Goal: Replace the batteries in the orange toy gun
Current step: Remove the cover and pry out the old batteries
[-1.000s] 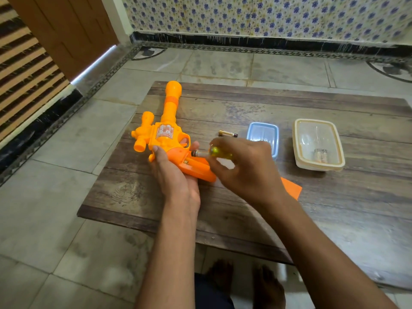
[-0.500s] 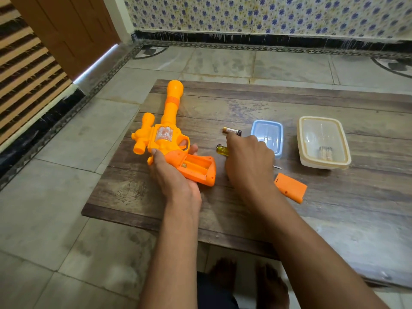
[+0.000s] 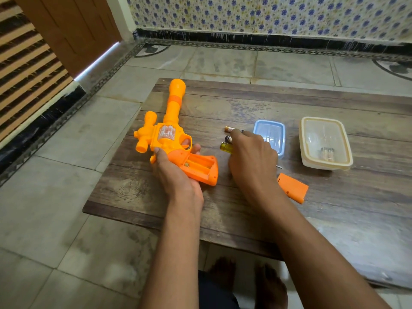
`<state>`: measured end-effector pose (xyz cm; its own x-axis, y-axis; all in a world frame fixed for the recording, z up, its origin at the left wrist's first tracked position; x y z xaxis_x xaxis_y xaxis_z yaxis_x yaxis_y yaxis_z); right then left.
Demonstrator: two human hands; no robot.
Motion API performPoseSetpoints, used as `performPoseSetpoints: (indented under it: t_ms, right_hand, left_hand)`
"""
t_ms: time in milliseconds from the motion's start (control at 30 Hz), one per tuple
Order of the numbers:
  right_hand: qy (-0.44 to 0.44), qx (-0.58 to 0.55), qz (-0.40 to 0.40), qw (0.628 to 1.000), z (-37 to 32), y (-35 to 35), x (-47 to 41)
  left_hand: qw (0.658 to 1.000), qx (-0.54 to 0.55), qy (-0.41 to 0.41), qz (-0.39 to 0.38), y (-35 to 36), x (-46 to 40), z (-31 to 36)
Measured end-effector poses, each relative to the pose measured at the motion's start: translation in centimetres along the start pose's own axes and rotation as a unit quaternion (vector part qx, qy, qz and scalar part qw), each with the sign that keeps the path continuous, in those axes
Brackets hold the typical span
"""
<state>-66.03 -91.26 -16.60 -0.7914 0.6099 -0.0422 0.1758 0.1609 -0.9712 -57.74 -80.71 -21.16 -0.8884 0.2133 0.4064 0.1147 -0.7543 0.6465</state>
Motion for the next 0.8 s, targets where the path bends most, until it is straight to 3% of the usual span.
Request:
performPoseSetpoints:
  t_ms: [100, 200, 300, 500, 667, 800]
  right_hand:
    - [-0.009, -0.071, 0.038, 0.997, -0.1, -0.5, 0.2]
    - [-0.082, -0.171, 0.128, 0.974, -0.4, -1.0, 0.4]
    - [-0.143, -0.24, 0.163, 0.946, -0.5, -1.5, 0.6]
    - [-0.172, -0.231, 0.248, 0.925, -0.2, -1.9, 1.0]
    - [-0.158, -0.29, 0.243, 0.912, 0.5, -2.2, 0.8]
    - [-0.185, -0.302, 0.231, 0.906, 0.7, -1.6, 0.6]
  left_hand:
    - [1.0, -0.003, 0.006, 0.002, 0.0, 0.0, 0.1]
    - [1.0, -0.02, 0.006, 0.007, -0.1, 0.1, 0.0]
    - [0.999, -0.037, 0.023, -0.001, -0.1, 0.1, 0.0]
    - [0.992, -0.074, 0.103, -0.019, 1.1, 1.4, 0.7]
    - [0.984, -0.09, 0.15, -0.04, 1.8, 2.0, 0.8]
    - [0.986, -0.079, 0.142, -0.038, 1.7, 1.8, 0.7]
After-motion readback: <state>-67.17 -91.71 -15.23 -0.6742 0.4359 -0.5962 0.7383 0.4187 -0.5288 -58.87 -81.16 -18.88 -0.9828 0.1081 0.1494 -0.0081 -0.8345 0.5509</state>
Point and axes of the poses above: each hand's wrist, its own x-axis away from the middle knuckle, its own y-axis out of the palm, z = x × y, the point moved 2 cm from there along -x, towards the middle knuckle, and after that the axes turned 8 degrees about -z, right-handed, at the moved point
